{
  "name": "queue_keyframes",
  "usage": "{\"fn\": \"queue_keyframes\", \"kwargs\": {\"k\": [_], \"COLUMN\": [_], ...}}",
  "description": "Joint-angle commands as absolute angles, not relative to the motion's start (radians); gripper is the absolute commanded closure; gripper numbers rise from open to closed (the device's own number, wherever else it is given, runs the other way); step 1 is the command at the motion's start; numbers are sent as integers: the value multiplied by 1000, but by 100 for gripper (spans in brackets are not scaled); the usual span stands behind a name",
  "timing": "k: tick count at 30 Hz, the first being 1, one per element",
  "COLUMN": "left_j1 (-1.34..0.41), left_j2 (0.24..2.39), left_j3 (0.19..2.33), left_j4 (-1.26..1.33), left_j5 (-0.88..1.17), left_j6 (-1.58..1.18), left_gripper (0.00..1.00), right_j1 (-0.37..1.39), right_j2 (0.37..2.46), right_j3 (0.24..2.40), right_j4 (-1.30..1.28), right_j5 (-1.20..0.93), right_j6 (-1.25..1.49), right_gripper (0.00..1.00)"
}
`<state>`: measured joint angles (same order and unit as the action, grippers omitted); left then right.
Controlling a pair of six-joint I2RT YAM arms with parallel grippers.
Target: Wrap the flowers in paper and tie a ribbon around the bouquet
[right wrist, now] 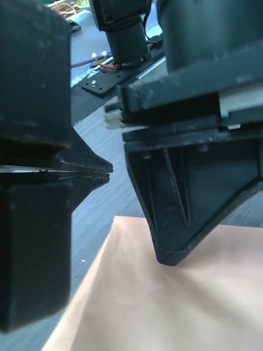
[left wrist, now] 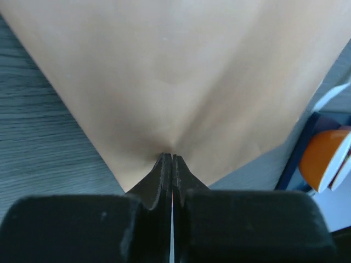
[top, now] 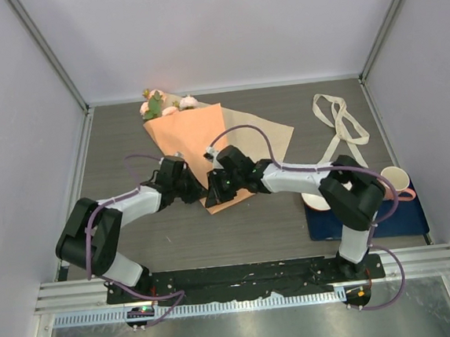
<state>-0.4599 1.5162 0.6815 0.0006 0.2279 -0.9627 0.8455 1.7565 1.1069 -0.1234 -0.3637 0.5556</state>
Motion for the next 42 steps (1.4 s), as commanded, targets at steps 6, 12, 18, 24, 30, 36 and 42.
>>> {"fn": "queue_keyframes", "kwargs": {"k": [6, 12, 18, 24, 30, 36, 42], "left_j1": [-460, -460, -460, -460, -460, -459, -459], "left_j2": [1581, 1582, 1609, 1626, 1635, 1629, 1615], "left_j3": [663, 655, 661, 667, 681, 701, 730], "left_j4": [-9, -15, -28, -43, -60, -95, -98], "left_j5": [133, 120, 123, 112, 106, 87, 139], "left_j6": [-1005, -1000, -1002, -991, -977, -959, -917], "left_gripper": [100, 100, 100, 100, 100, 100, 100], "right_j1": [838, 835, 834, 834, 844, 859, 804], "right_j2": [1920, 1934, 1947, 1922, 1916, 1818, 1639], "right_j3": [1137, 1051, 962, 873, 858, 813, 831], "right_j4": [58, 83, 129, 123, 51, 8, -95], "right_j5": [-400, -354, -356, -316, -305, -325, -327], "right_j6": [581, 587, 614, 604, 565, 578, 575], "right_gripper": [100, 100, 100, 100, 100, 100, 100]}}
